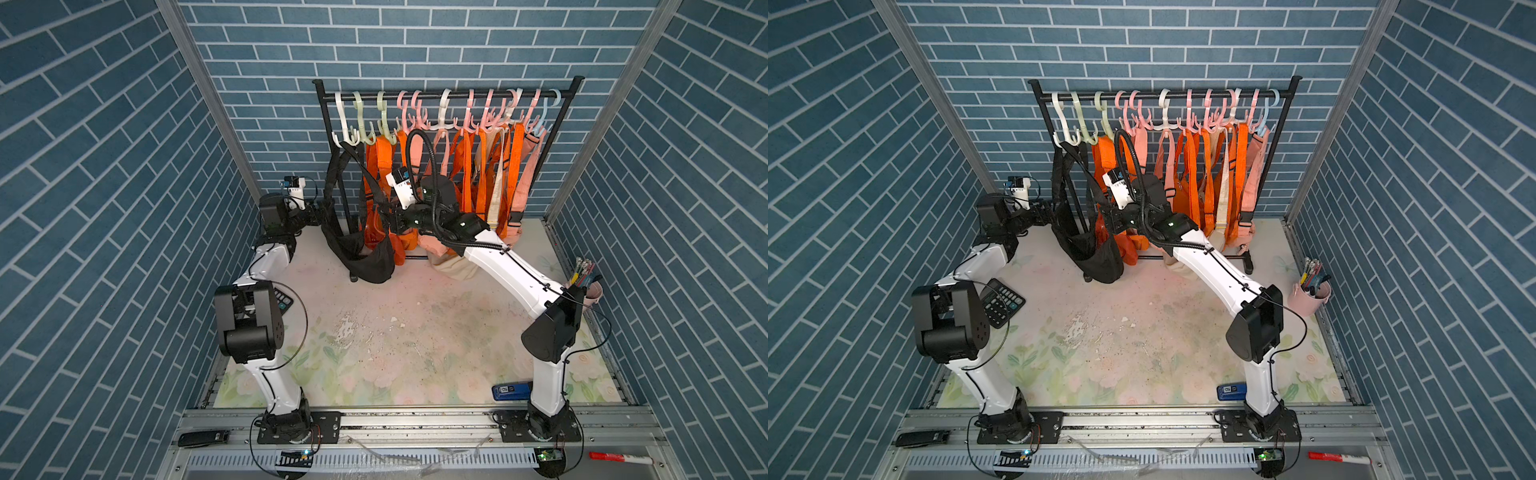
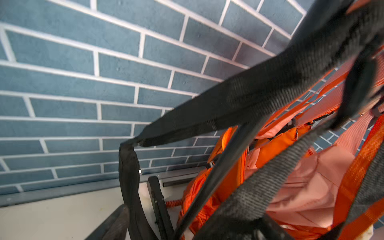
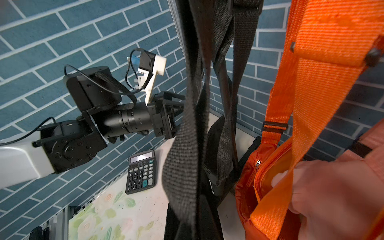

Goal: Take the bag off the hook
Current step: Pick up the bag from the hook.

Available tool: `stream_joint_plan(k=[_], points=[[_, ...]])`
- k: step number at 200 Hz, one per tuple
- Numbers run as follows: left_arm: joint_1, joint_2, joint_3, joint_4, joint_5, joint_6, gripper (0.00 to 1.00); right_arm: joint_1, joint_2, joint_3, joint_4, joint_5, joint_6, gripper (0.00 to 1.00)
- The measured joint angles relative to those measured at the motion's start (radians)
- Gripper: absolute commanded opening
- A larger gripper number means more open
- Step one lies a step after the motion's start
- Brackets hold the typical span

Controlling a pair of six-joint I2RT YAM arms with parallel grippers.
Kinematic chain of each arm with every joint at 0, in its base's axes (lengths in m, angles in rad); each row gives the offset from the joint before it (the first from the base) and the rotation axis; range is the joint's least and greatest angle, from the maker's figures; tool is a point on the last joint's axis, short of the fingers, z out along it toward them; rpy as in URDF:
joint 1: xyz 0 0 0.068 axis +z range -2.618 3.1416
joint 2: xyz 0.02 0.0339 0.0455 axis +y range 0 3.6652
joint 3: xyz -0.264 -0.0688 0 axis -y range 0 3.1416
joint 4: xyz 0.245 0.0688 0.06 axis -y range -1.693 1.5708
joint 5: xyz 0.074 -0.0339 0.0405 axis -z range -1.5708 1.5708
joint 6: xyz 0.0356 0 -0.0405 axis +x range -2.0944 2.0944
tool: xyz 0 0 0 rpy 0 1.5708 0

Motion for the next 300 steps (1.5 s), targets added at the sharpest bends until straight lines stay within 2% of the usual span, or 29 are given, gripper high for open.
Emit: stream_joint_plan(k=[22, 44, 56, 92, 165, 227, 271, 300], points=[[0.0, 0.02, 0.031, 0.014, 0.018, -0.012, 0.46, -0.003, 0.0, 0.0, -0.001, -0.005, 0.0, 0.0], [0.0, 0.029, 0.05, 0.03, 0.044, -0.022, 0.23, -0.007, 0.0, 0.0, -0.003, -0.006, 0.0, 0.0], [0.0, 0.029, 0.055, 0.039, 0.055, -0.037, 0.0, -0.008, 0.0, 0.0, -0.005, -0.008, 0.0, 0.0], [0.0, 0.016, 0.058, 0.07, 0.066, -0.075, 0.0, -0.01, 0.008, 0.034, -0.019, -0.014, 0.009, 0.0], [0.0, -0.085, 0.108, 0.058, 0.034, -0.12, 0.0, -0.01, 0.084, 0.245, -0.057, -0.042, 0.054, 0.0], [0.002, -0.148, 0.198, -0.054, -0.158, -0.119, 0.0, -0.01, 0.227, 0.525, -0.163, -0.049, 0.061, 0.0], [0.029, -0.182, 0.253, -0.094, -0.29, -0.192, 0.0, -0.01, 0.266, 0.599, -0.184, -0.043, 0.06, 0.0], [0.043, -0.193, 0.324, -0.128, -0.338, -0.248, 0.0, -0.013, 0.27, 0.61, -0.16, -0.032, 0.061, 0.0]])
